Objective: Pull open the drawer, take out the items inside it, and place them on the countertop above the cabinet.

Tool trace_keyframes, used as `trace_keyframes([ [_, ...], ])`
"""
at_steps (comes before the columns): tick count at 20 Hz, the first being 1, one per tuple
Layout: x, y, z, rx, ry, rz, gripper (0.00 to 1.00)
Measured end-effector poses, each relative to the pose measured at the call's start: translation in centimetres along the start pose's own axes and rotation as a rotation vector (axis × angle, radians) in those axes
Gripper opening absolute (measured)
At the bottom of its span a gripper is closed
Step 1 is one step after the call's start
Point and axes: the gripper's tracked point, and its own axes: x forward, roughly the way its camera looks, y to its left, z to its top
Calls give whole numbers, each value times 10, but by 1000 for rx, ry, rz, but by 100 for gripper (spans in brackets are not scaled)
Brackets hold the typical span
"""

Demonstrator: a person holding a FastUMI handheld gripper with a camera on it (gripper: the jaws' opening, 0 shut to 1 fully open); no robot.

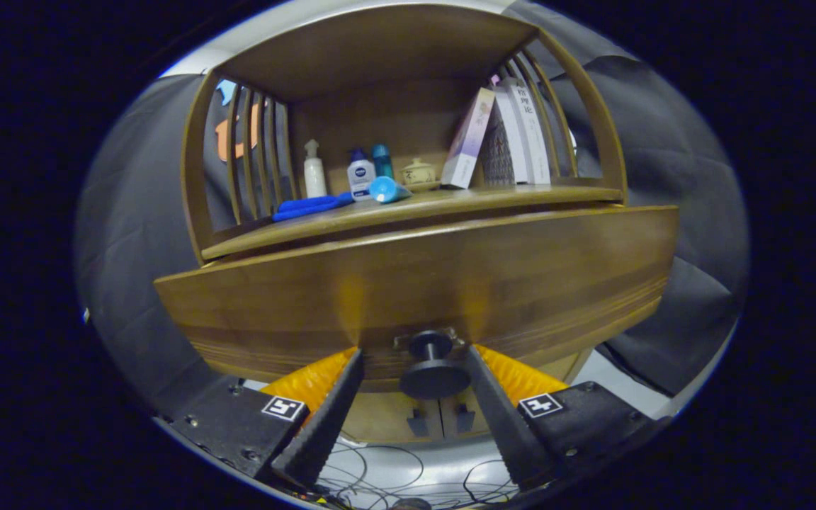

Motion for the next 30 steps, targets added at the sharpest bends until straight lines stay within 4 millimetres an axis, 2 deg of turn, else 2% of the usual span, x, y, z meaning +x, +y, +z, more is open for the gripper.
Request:
trace_keyframes([
  [1, 13, 2, 3, -3, 6, 0, 96],
  [3, 27, 2, 8, 0, 2, 1, 95],
  [9, 57, 0, 19, -40, -21, -9, 96],
  [11, 62, -1, 19, -71, -23, -19, 96],
  [14, 52, -3, 21, -95, -14, -28, 96],
  [17, 12, 5, 38, -79, -60, 17, 96],
  [22, -88, 5, 62, -71, -126, 88, 96],
  [27, -178, -6, 60, -28, -158, 126, 96],
  [30, -224, -9, 73, -25, -208, 146, 96],
])
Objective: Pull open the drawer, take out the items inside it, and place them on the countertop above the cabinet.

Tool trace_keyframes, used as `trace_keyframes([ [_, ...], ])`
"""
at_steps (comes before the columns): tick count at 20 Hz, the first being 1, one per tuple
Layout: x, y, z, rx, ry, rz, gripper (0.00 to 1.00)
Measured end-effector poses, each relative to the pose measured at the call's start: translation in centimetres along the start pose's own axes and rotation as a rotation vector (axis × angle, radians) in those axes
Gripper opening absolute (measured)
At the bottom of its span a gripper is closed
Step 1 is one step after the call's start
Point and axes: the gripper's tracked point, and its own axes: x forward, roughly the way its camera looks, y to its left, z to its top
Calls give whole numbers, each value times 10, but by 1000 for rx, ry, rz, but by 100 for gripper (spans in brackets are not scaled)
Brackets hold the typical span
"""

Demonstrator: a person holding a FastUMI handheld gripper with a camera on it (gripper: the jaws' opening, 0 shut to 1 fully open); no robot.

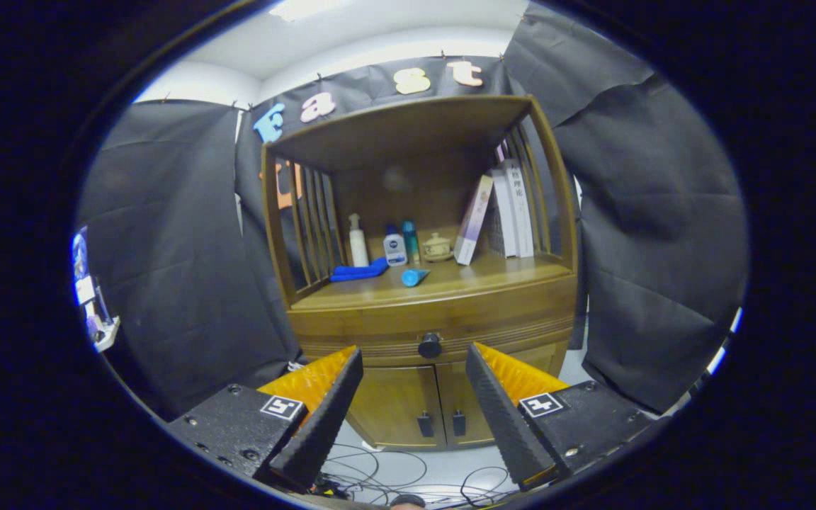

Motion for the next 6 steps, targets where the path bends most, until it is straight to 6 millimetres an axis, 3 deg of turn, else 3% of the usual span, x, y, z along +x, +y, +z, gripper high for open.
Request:
trace_keyframes([
  [4, -46, 3, 35, -56, -69, 21, 97],
  [6, -63, 2, 40, -63, -73, 21, 97],
])
